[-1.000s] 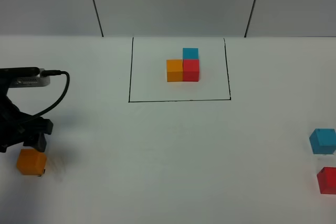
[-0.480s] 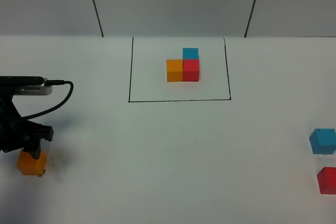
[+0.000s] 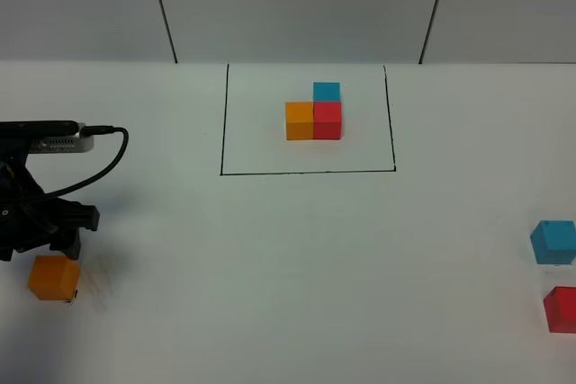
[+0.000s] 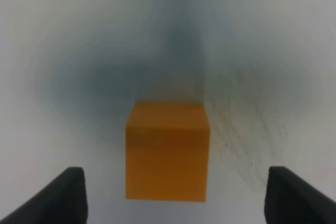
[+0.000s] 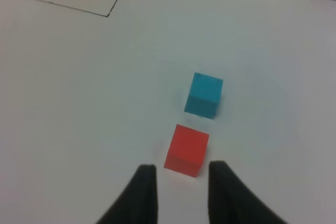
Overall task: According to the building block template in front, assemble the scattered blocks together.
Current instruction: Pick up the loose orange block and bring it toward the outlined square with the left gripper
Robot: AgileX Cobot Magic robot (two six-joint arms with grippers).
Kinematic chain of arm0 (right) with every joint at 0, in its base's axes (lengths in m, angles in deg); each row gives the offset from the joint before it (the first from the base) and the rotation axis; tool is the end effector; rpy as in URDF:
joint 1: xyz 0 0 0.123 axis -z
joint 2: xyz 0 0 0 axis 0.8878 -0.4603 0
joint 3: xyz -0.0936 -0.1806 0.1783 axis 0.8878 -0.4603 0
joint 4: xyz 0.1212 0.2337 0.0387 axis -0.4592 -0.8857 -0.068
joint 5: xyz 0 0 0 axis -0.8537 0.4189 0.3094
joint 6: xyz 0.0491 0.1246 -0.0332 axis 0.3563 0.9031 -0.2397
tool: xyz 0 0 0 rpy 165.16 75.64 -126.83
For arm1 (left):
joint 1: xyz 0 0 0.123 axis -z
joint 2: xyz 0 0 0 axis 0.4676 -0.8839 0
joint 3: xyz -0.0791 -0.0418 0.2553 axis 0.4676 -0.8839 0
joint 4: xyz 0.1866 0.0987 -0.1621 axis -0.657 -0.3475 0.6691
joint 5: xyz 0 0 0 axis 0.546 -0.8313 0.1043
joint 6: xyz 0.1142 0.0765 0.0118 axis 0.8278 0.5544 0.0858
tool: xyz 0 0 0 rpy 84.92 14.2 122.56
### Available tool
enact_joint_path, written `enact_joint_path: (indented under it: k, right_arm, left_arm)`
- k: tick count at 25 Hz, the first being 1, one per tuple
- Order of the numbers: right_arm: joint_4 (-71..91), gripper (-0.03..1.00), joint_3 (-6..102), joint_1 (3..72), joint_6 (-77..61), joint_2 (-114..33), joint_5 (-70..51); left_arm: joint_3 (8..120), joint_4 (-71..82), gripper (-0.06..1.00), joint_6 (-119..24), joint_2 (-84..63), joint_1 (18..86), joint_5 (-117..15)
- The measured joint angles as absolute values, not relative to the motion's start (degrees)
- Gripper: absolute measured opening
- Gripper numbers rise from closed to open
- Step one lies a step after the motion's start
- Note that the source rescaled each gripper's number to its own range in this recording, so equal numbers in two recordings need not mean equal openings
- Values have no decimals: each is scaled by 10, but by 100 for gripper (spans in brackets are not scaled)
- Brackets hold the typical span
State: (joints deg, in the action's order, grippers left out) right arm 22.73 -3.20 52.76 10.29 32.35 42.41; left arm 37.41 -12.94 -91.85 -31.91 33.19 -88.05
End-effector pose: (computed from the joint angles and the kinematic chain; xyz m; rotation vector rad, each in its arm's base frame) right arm 0.0660 0.0014 0.2621 -0.2539 2.0423 -0.0406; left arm 0.3145 -0.0215 0.1115 -0.0369 2.9134 0.0472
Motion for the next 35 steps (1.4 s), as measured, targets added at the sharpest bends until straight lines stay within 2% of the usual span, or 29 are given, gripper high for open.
enact_joint_path:
  k: [23,35]
  right_arm:
    - [227,0,-32,528,103,323,424]
    - [227,0,-32,528,103,323,424]
  left_arm:
    - [371,-130,52,-925,-333,332,-894]
    - [312,-145,52,-932,-381,332,-781]
